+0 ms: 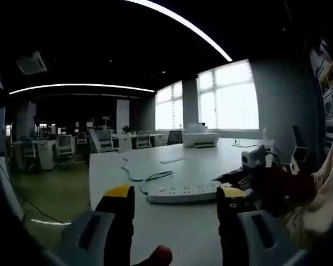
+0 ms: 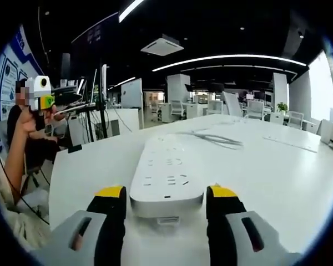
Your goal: Pick up the power strip scattered on the table, fix it on the side mounting bracket of the table, and press the switch
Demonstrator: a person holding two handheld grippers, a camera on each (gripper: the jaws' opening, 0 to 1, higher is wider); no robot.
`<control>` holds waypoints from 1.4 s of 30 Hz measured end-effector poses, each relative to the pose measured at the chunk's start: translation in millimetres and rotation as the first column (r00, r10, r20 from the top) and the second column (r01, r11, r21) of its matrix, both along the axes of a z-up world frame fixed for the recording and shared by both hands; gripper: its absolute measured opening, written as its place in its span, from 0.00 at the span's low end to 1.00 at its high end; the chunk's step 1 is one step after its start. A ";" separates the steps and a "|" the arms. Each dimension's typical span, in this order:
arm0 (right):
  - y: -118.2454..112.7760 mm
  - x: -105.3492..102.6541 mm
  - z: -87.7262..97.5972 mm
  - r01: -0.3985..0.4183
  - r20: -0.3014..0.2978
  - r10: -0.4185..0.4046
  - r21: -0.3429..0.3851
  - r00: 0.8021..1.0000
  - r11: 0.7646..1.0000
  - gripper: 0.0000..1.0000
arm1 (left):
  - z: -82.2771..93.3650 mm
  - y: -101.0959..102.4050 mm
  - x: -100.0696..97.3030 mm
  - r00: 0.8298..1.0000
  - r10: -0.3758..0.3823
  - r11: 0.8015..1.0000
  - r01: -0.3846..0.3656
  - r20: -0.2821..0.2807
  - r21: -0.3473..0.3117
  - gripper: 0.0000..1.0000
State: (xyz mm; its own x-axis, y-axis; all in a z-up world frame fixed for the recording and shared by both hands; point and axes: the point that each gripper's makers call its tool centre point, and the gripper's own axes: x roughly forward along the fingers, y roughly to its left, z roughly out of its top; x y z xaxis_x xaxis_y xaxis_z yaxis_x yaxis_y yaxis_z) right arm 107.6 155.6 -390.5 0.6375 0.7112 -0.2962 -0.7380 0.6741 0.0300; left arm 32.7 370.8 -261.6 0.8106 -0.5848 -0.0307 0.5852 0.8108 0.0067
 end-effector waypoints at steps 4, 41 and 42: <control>-1.4 0.5 -2.8 -0.004 -0.005 0.004 -0.022 1.000 1.000 0.48 | -0.8 -0.5 0.1 1.000 -0.002 1.000 0.002 -0.002 0.002 0.64; -6.5 6.3 -0.9 0.003 -0.029 -0.004 -0.008 1.000 1.000 0.45 | 12.3 -18.4 3.7 0.998 0.017 0.997 -0.012 0.065 -0.077 0.63; -6.8 6.4 -0.6 0.002 -0.032 -0.002 -0.007 0.999 1.000 0.45 | 11.6 -16.9 4.5 0.998 0.021 0.997 -0.016 0.062 -0.080 0.63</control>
